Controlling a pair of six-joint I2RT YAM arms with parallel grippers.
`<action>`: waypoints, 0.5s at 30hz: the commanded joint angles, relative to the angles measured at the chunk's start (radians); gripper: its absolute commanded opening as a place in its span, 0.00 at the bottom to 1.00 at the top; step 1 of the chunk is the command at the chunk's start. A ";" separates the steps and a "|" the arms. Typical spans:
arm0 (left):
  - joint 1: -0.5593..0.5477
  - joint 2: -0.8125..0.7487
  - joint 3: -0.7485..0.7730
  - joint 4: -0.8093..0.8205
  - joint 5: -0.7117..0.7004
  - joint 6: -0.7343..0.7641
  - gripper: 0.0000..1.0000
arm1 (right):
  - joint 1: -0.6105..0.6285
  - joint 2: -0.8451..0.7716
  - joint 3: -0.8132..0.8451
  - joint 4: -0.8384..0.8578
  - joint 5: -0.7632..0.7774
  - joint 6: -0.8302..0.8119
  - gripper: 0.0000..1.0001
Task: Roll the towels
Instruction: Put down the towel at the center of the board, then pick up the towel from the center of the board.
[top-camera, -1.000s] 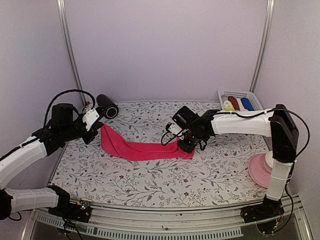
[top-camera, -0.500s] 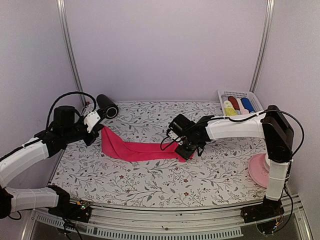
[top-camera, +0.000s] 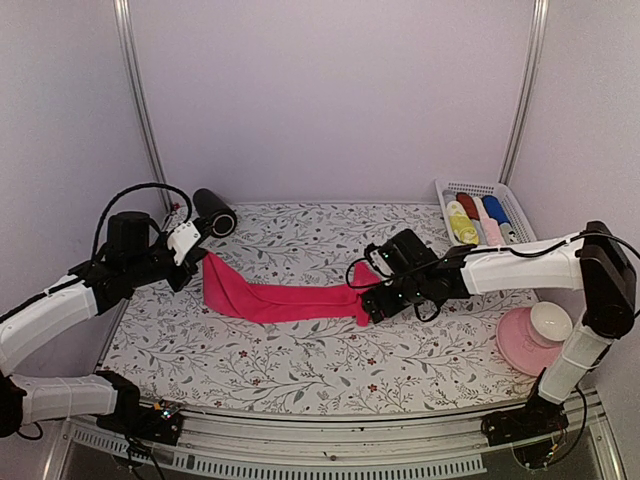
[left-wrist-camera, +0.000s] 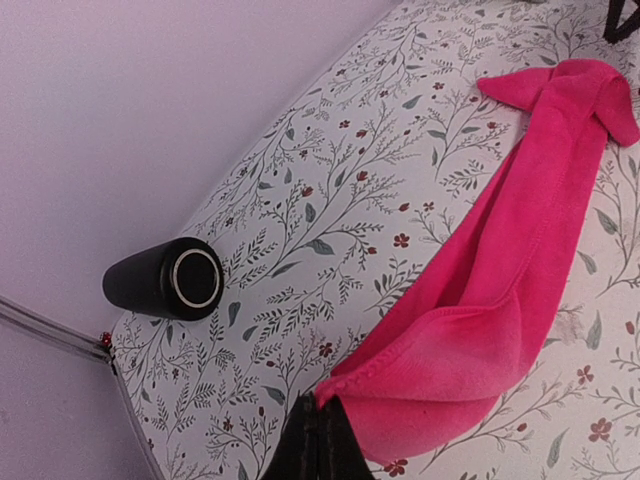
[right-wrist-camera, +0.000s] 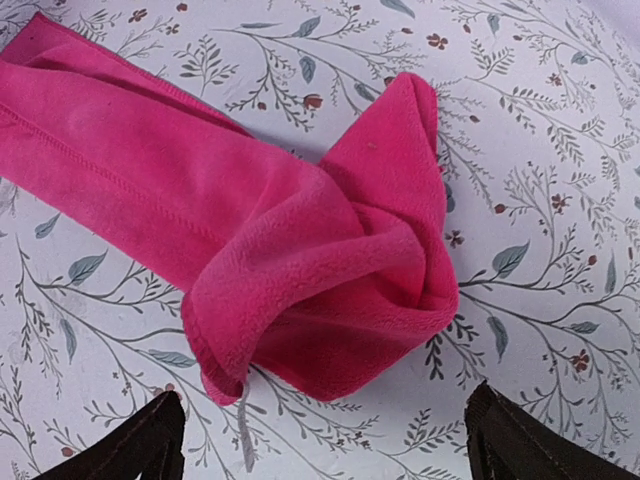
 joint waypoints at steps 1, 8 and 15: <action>0.013 0.000 -0.011 0.023 0.002 -0.009 0.00 | 0.018 -0.062 -0.121 0.199 -0.110 0.138 0.94; 0.013 0.001 -0.008 0.021 0.006 -0.009 0.00 | 0.084 -0.065 -0.235 0.326 -0.123 0.229 0.81; 0.012 -0.002 -0.009 0.017 0.006 -0.010 0.00 | 0.102 -0.012 -0.288 0.451 -0.129 0.326 0.60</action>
